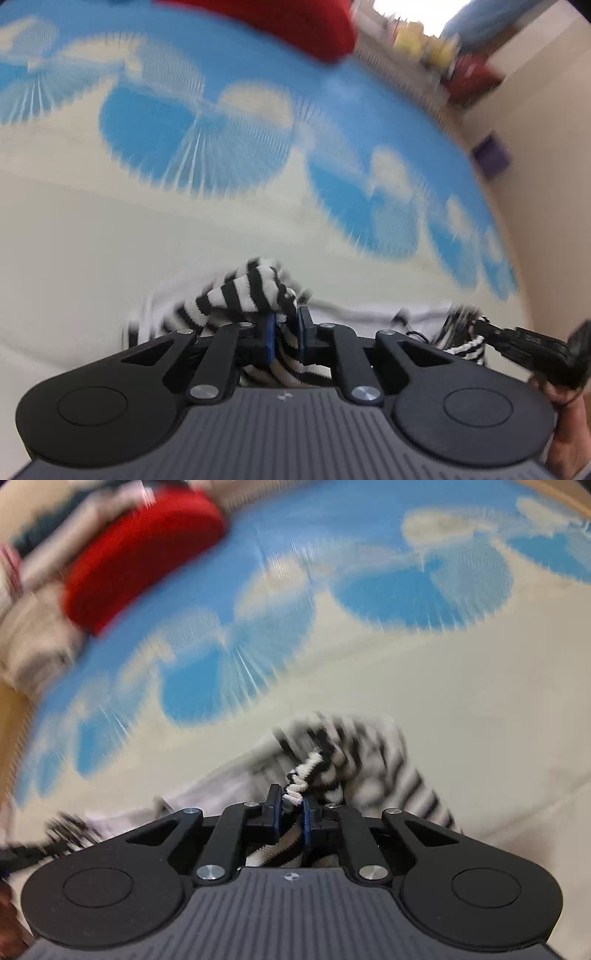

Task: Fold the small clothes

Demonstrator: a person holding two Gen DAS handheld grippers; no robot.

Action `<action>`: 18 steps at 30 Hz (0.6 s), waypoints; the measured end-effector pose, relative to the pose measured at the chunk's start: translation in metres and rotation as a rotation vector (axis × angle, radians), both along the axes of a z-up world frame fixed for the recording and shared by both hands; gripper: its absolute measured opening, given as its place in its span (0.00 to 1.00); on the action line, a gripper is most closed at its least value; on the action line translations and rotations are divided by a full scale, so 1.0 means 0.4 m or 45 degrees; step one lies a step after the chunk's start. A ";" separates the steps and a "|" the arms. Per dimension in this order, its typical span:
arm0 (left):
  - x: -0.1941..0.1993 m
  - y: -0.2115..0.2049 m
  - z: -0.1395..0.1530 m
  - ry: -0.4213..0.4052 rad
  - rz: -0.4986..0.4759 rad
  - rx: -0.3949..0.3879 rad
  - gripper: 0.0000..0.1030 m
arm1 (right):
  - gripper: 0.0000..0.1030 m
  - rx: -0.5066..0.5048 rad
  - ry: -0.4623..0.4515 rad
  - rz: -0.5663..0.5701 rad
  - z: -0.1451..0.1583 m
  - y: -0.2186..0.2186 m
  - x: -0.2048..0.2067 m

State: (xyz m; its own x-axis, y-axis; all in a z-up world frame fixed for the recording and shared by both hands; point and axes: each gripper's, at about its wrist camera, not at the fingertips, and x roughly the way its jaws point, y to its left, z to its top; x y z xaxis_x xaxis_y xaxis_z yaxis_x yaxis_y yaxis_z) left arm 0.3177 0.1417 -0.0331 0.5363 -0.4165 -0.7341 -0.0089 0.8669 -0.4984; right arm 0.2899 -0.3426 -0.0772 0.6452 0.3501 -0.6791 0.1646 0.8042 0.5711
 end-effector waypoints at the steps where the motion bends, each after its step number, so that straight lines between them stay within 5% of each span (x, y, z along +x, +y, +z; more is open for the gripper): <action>1: -0.001 0.009 0.020 -0.067 0.029 -0.031 0.12 | 0.10 0.038 -0.095 -0.040 0.028 -0.009 -0.002; 4: 0.008 0.016 0.050 -0.197 0.115 -0.083 0.12 | 0.11 0.095 -0.232 -0.135 0.055 -0.018 0.021; 9: 0.057 -0.020 0.000 -0.085 0.171 0.051 0.17 | 0.17 -0.039 -0.039 -0.102 -0.015 0.048 0.114; 10: 0.063 -0.021 -0.013 -0.059 0.185 0.052 0.22 | 0.19 -0.071 -0.005 -0.103 -0.026 0.060 0.125; 12: 0.070 -0.026 -0.032 0.013 0.173 0.053 0.51 | 0.35 -0.127 0.069 -0.092 -0.051 0.082 0.135; 16: 0.021 -0.003 -0.002 -0.058 0.143 0.098 0.57 | 0.42 -0.165 0.036 -0.037 -0.041 0.085 0.095; 18: -0.004 0.016 0.021 -0.125 0.151 0.119 0.72 | 0.45 -0.232 -0.033 -0.022 -0.015 0.069 0.066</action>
